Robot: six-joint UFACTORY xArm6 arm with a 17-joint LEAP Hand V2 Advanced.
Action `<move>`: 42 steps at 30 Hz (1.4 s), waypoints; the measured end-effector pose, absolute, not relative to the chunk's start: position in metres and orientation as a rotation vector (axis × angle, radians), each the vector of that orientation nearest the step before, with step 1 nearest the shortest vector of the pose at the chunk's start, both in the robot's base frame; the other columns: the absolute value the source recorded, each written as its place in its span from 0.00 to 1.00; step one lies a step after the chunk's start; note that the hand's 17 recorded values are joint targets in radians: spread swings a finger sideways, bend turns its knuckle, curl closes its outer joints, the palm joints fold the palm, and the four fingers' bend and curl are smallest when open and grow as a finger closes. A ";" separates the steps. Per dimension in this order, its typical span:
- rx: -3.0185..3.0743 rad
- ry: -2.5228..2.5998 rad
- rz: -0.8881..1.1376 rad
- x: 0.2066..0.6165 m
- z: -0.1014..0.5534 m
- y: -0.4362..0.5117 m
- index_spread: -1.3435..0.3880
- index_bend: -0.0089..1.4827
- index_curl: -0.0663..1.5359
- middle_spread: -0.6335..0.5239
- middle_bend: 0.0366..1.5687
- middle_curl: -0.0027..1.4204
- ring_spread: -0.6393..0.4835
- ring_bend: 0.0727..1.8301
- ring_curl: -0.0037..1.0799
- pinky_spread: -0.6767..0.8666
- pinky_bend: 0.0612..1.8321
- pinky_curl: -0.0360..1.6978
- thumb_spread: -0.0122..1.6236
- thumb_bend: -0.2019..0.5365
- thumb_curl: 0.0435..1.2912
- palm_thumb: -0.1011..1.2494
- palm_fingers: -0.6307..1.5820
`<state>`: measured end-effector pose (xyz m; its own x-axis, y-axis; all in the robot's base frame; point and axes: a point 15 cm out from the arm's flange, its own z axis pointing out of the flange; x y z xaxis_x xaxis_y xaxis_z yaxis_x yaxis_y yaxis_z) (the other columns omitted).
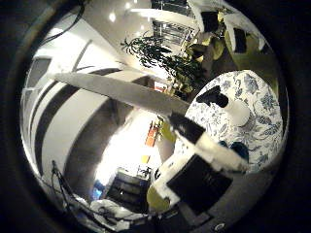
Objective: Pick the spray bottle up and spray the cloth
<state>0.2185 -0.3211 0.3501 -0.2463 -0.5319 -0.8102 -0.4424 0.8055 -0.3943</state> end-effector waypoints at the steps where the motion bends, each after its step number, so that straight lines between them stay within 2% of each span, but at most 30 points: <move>1: -0.719 1.869 -0.090 0.219 0.344 -0.325 0.62 0.14 0.35 0.45 0.32 0.38 0.50 0.35 0.43 0.43 0.20 0.51 0.64 0.24 0.24 0.56 0.37; 5: -0.648 1.811 -0.059 0.220 0.321 -0.339 0.64 0.13 0.33 0.51 0.27 0.35 0.59 0.29 0.38 0.55 0.18 0.47 0.64 0.24 0.24 0.56 0.38; 13: -0.602 1.725 -0.044 0.218 0.305 -0.345 0.65 0.12 0.30 0.54 0.23 0.31 0.63 0.26 0.34 0.62 0.16 0.40 0.65 0.24 0.26 0.59 0.39; 19: -0.616 1.717 0.005 0.232 0.291 -0.340 0.67 0.11 0.26 0.61 0.19 0.29 0.69 0.24 0.32 0.67 0.17 0.36 0.64 0.22 0.24 0.54 0.35; 26: -0.653 1.745 0.048 0.254 0.272 -0.333 0.68 0.11 0.23 0.68 0.15 0.26 0.74 0.20 0.28 0.69 0.18 0.30 0.62 0.23 0.22 0.49 0.33; 42: -0.759 1.793 0.066 0.318 0.252 -0.332 0.71 0.11 0.21 0.71 0.16 0.25 0.75 0.21 0.27 0.68 0.20 0.24 0.60 0.23 0.21 0.47 0.35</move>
